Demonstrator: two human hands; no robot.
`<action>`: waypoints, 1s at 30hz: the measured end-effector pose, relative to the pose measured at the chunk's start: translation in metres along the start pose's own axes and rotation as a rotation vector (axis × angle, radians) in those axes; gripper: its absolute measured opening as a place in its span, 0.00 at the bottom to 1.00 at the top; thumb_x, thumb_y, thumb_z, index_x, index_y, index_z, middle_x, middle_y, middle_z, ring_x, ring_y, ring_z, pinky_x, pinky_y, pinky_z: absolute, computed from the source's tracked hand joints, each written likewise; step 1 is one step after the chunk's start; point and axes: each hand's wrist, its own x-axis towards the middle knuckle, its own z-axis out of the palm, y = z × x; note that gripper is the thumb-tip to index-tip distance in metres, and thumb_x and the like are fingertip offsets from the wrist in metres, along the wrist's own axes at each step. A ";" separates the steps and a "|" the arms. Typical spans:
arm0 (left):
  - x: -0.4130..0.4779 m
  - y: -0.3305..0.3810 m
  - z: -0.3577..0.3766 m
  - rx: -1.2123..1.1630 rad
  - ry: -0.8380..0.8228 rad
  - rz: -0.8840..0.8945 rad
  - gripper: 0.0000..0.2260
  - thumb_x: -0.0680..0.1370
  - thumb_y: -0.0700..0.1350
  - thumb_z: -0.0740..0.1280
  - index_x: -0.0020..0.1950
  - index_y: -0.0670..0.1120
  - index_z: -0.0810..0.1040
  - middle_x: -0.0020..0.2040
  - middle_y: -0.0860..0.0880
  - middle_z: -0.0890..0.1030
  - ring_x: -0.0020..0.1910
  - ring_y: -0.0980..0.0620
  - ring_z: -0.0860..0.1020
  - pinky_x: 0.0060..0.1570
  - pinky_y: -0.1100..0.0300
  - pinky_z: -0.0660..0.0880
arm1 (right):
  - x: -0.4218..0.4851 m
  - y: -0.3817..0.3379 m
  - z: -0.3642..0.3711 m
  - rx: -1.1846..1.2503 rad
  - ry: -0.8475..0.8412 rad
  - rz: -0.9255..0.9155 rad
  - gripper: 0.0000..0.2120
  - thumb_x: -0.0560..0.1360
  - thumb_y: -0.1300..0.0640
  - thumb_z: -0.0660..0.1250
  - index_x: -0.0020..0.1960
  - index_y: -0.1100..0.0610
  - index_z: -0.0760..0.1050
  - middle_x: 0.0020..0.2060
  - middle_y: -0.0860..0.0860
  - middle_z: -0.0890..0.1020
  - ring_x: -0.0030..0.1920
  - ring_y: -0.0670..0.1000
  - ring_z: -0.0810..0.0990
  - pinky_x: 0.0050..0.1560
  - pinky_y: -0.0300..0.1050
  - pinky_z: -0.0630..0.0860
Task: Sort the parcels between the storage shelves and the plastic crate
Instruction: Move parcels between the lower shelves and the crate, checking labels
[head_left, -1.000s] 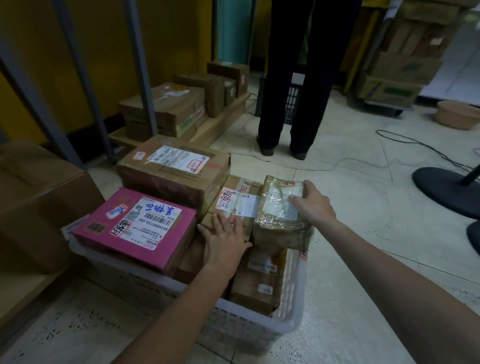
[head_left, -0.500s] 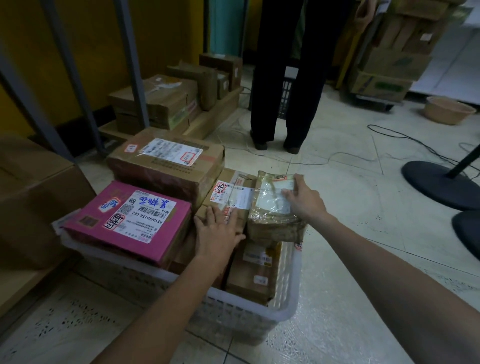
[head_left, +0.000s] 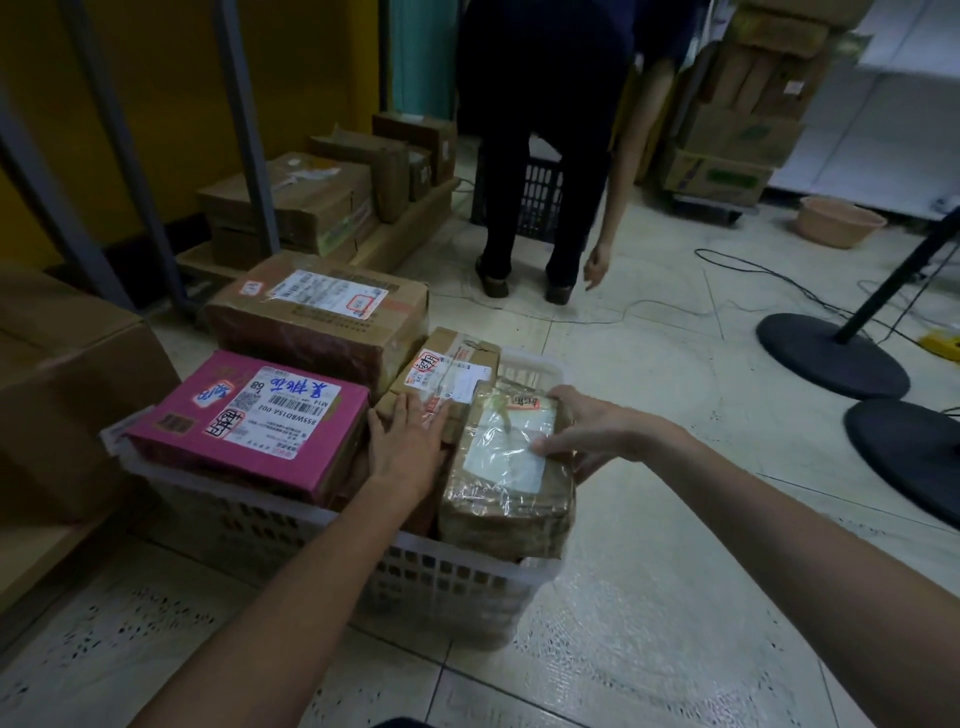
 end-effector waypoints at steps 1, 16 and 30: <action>0.000 0.001 -0.001 0.017 -0.010 -0.009 0.31 0.80 0.49 0.56 0.75 0.52 0.39 0.76 0.38 0.45 0.75 0.41 0.45 0.69 0.36 0.47 | -0.003 -0.002 -0.003 0.021 -0.054 0.026 0.36 0.71 0.63 0.71 0.72 0.55 0.55 0.61 0.59 0.73 0.50 0.59 0.81 0.47 0.54 0.82; 0.004 0.002 -0.005 -0.489 0.279 -0.087 0.18 0.74 0.47 0.68 0.59 0.43 0.65 0.62 0.42 0.71 0.54 0.41 0.76 0.42 0.56 0.66 | 0.017 -0.018 -0.010 -0.010 -0.167 0.172 0.28 0.69 0.73 0.69 0.66 0.64 0.65 0.48 0.60 0.78 0.43 0.60 0.85 0.40 0.46 0.82; -0.036 0.034 -0.009 -0.891 0.052 0.009 0.24 0.72 0.60 0.64 0.64 0.49 0.69 0.57 0.49 0.74 0.56 0.48 0.74 0.51 0.56 0.73 | 0.044 -0.001 -0.004 -0.160 -0.115 0.274 0.44 0.65 0.34 0.69 0.71 0.60 0.63 0.63 0.64 0.72 0.46 0.60 0.81 0.36 0.49 0.82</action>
